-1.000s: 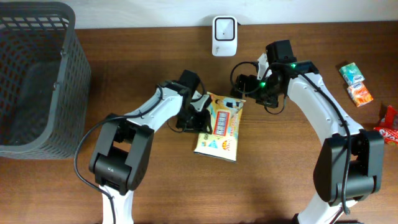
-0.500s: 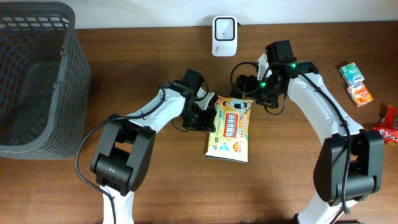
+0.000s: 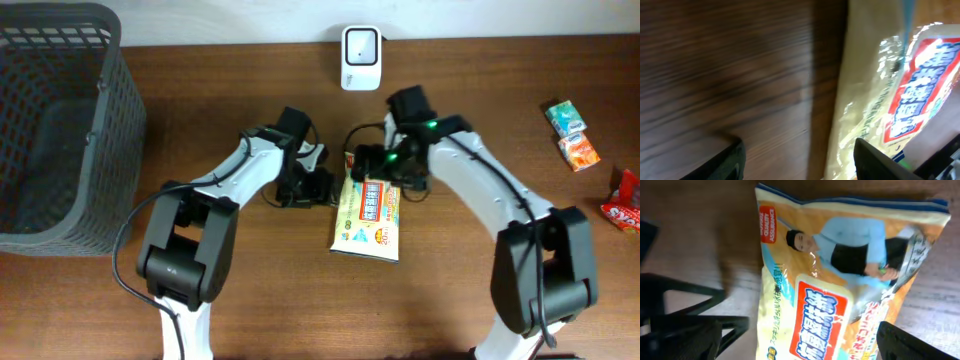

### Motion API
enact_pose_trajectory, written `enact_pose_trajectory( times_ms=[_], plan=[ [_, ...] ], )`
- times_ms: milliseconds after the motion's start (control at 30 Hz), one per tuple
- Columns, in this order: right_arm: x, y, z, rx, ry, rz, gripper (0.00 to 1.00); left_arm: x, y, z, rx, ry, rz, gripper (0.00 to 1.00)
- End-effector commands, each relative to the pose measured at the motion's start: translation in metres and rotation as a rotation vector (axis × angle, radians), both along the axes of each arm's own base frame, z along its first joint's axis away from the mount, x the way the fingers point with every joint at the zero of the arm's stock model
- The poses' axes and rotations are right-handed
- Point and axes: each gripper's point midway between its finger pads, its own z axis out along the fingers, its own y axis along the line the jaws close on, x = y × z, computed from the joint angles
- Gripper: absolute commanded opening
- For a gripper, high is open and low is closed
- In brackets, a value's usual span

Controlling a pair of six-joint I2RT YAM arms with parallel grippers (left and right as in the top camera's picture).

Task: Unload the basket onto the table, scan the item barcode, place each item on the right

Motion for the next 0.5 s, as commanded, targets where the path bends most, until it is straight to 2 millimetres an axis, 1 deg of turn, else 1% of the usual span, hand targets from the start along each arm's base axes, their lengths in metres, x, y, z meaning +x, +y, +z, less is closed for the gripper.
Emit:
enact_pose_trajectory(
  times_ms=[0, 100, 133, 167, 200, 233, 300, 333, 467],
  plan=[
    [0.001, -0.01, -0.007, -0.184, -0.046, -0.109, 0.99, -0.002, 0.01, -0.008, 0.046, 0.022, 0.013, 0.67],
    [0.001, -0.01, -0.007, -0.226, -0.064, -0.134, 0.99, -0.007, 0.006, -0.008, 0.05, 0.033, -0.002, 0.66],
    [0.001, -0.01, -0.007, -0.225, -0.064, -0.137, 0.99, -0.009, 0.003, -0.008, 0.048, 0.033, -0.011, 0.68],
    [0.002, -0.012, -0.007, -0.225, -0.063, -0.141, 0.99, -0.013, -0.003, -0.007, 0.039, 0.037, -0.024, 0.73],
    [0.002, -0.014, -0.007, -0.225, -0.061, -0.147, 0.99, -0.017, -0.01, -0.006, 0.019, 0.043, -0.039, 0.82],
    [0.002, -0.016, -0.007, -0.223, -0.056, -0.152, 0.99, -0.02, -0.016, -0.004, -0.002, 0.049, -0.054, 0.87],
    [0.004, -0.024, -0.007, -0.22, -0.044, -0.173, 0.99, -0.027, -0.028, -0.001, -0.047, 0.06, -0.08, 0.96],
    [0.005, -0.031, -0.008, -0.218, -0.036, -0.188, 0.99, -0.031, -0.038, 0.001, -0.082, 0.069, -0.096, 1.0],
    [0.004, -0.053, -0.009, -0.183, 0.02, -0.246, 0.99, -0.035, -0.047, -0.005, -0.086, 0.067, -0.12, 0.99]
  ],
)
